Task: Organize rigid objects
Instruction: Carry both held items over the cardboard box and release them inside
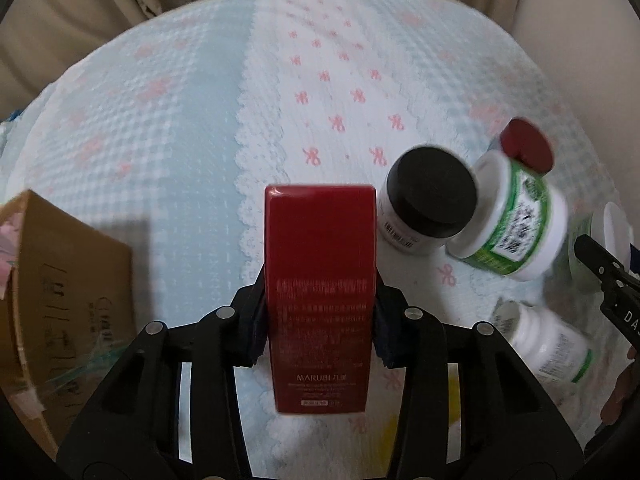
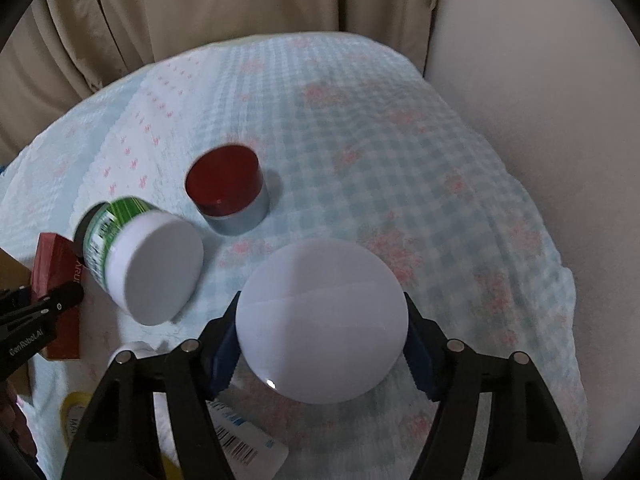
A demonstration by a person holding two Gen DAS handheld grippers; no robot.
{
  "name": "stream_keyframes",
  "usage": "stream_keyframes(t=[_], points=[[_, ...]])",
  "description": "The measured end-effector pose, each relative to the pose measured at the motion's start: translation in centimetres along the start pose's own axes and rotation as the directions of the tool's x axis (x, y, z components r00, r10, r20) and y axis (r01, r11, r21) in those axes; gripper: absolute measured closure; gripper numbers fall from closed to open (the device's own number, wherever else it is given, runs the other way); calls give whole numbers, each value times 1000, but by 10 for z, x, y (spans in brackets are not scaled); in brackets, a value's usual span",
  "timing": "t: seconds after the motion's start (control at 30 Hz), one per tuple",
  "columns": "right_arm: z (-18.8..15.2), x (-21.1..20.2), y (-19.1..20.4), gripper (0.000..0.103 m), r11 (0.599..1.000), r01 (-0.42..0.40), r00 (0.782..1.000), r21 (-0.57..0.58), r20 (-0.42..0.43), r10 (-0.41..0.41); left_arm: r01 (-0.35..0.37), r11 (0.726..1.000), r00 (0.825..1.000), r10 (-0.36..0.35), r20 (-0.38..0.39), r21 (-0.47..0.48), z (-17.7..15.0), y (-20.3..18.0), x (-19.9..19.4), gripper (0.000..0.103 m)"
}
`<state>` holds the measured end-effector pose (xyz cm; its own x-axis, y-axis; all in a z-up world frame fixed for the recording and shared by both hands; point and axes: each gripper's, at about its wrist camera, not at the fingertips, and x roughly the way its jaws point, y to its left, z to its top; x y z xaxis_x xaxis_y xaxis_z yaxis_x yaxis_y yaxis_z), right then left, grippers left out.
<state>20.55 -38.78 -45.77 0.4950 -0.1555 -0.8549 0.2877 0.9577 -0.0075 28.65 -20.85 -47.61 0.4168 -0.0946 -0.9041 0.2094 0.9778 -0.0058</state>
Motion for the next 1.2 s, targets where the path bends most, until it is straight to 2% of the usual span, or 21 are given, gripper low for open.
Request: stream_keyframes(t=[0.2, 0.37, 0.6, 0.7, 0.93, 1.2], points=[[8, -45, 5, 37, 1000, -8, 999, 8, 49, 8, 19, 999, 998, -16, 66, -32, 5, 11, -57, 65], [18, -106, 17, 37, 1000, -25, 995, -11, 92, 25, 34, 997, 991, -24, 134, -75, 13, 30, -135, 65], [41, -202, 42, 37, 996, -67, 989, -56, 131, 74, 73, 990, 982, -50, 185, -120, 22, 80, -246, 65], [49, -235, 58, 37, 992, -98, 983, -77, 147, 109, 62, 991, 978, -37, 206, -116, 20, 102, -276, 65], [56, -288, 116, 37, 981, -137, 971, -134, 175, 159, 65, 988, 972, -31, 234, -140, 8, 182, -319, 65], [43, -313, 207, 37, 978, -156, 968, -138, 177, 179, 81, 993, 975, -62, 215, -82, -6, 285, -327, 65]])
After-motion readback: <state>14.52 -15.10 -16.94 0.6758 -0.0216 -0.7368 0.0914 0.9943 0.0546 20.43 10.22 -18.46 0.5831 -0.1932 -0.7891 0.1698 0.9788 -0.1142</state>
